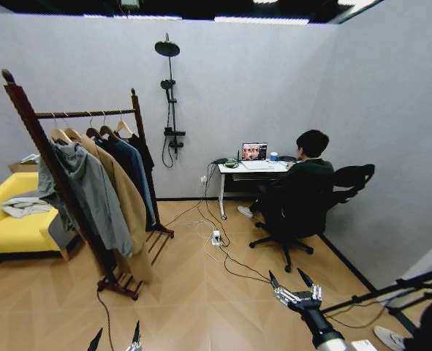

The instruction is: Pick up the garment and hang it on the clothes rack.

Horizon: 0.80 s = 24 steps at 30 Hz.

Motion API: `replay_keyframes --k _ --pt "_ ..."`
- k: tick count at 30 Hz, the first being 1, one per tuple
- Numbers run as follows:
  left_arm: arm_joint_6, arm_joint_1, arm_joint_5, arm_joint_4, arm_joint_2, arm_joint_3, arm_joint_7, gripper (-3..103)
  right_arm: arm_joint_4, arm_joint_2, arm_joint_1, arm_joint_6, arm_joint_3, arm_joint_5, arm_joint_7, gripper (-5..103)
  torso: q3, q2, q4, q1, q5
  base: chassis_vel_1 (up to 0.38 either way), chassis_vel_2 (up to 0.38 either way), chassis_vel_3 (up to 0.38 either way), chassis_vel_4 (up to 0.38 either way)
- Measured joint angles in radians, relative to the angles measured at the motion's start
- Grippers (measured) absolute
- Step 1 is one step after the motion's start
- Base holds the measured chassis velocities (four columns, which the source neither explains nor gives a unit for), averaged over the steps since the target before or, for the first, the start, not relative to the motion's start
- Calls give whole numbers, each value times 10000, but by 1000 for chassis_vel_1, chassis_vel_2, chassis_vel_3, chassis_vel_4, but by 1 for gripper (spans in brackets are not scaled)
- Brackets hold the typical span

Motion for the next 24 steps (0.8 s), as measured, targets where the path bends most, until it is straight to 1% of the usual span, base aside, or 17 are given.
replay_keyframes --k 3,7,9,10,11,12,13,14,16,17,19,20,24 --pt "1 0 0 0 0 -3 4 100 -1 2 -3 0 0 0 1 100 -3 3 -5 -6 -6 244 -335 -244 361" --pt "2 3 0 -1 0 1 11 100 -1 2 -6 0 1 0 2 100 -3 6 -3 -12 0 301 -421 -319 388" --pt "1 2 0 0 0 -11 2 100 -2 3 -5 -1 -1 0 1 100 -6 8 -3 -15 -3 338 -438 -360 437" --pt "2 3 0 0 0 -6 2 100 -1 3 -8 -1 0 0 1 100 -8 13 -3 -20 -13 241 -438 -269 417" --pt "2 6 0 0 0 -11 1 100 -2 3 -8 -1 0 0 1 100 -9 17 2 -22 -2 241 -286 -205 417" --pt "2 6 0 0 0 -11 1 100 -2 3 -8 -1 0 0 1 100 -9 17 2 -22 -2 241 -286 -205 417" --pt "3 6 0 0 0 1 12 100 -2 3 -11 0 0 0 2 100 -8 15 -6 -22 -1 151 -236 -137 326" --pt "3 6 0 0 0 1 12 100 -2 3 -11 0 0 0 2 100 -8 15 -6 -22 -1 151 -236 -137 326" --pt "3 5 0 0 0 -1 8 100 -1 3 -8 0 0 0 2 100 -9 16 -4 -23 -3 -6 -129 -64 167" --pt "3 3 0 0 0 1 9 100 -2 3 -12 0 0 0 2 100 -7 13 -8 -21 -3 -72 1 -36 105" --pt "2 2 0 0 0 1 11 100 -2 3 -13 0 1 0 2 100 -5 10 -9 -17 -2 -72 1 -6 68" --pt "2 2 0 0 0 1 11 100 -2 2 -5 0 1 0 2 100 -3 6 -4 -8 1 -77 -50 82 -26" --pt "3 1 0 0 0 -2 9 100 -2 3 -1 0 -1 0 2 100 0 1 1 2 -9 -89 -9 120 -28"
